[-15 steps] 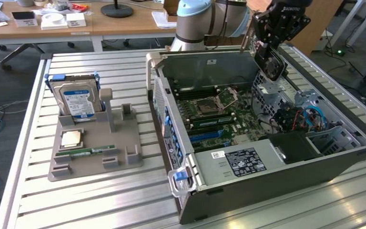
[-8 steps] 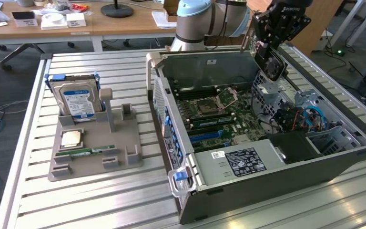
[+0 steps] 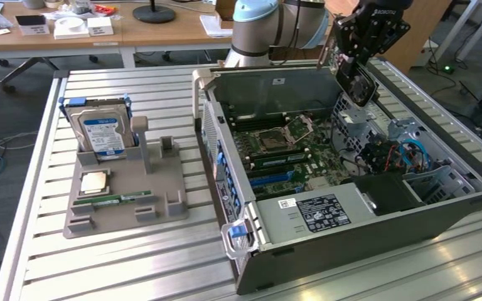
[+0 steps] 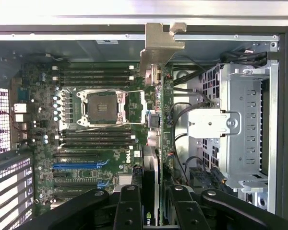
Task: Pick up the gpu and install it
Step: 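Pick up the gpu and move the gpu toward the slot, then insert the gpu into the slot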
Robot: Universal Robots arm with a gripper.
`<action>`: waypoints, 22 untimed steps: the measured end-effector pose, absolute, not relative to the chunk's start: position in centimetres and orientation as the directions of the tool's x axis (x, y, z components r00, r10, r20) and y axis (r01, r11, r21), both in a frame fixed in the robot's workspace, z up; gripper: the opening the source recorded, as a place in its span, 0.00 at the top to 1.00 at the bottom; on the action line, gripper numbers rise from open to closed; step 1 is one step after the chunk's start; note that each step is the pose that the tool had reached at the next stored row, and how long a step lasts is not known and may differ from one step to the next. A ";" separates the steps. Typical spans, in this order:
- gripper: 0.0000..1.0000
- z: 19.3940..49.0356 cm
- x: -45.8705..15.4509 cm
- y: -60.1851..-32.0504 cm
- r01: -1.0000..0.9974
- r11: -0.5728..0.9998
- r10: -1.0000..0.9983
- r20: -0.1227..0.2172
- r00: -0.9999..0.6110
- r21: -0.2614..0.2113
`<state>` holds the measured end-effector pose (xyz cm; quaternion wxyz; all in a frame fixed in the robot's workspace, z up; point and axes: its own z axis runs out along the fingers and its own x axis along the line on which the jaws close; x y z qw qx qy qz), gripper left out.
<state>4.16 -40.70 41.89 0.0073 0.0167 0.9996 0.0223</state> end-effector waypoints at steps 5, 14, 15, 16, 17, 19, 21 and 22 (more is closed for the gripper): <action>0.74 41.9 4.2 -40.7 0.033 0.998 0.034 -0.014 -0.999 0.045; 0.74 41.9 4.2 -40.7 0.033 0.998 0.034 -0.014 -0.999 0.045; 0.74 41.9 4.2 -40.7 0.033 0.998 0.034 -0.014 -0.999 0.045; 0.74 41.9 4.2 -40.7 0.031 0.999 0.032 -0.014 -0.999 0.045; 0.74 41.9 4.2 -40.7 0.027 0.999 0.028 -0.014 -1.000 0.045; 0.74 41.9 4.2 -40.7 0.019 0.999 0.019 -0.014 -1.000 0.045; 0.74 41.9 4.1 -40.7 0.008 0.999 0.008 -0.014 -1.000 0.045; 0.74 41.9 4.1 -40.7 0.001 0.999 0.002 -0.014 -1.000 0.045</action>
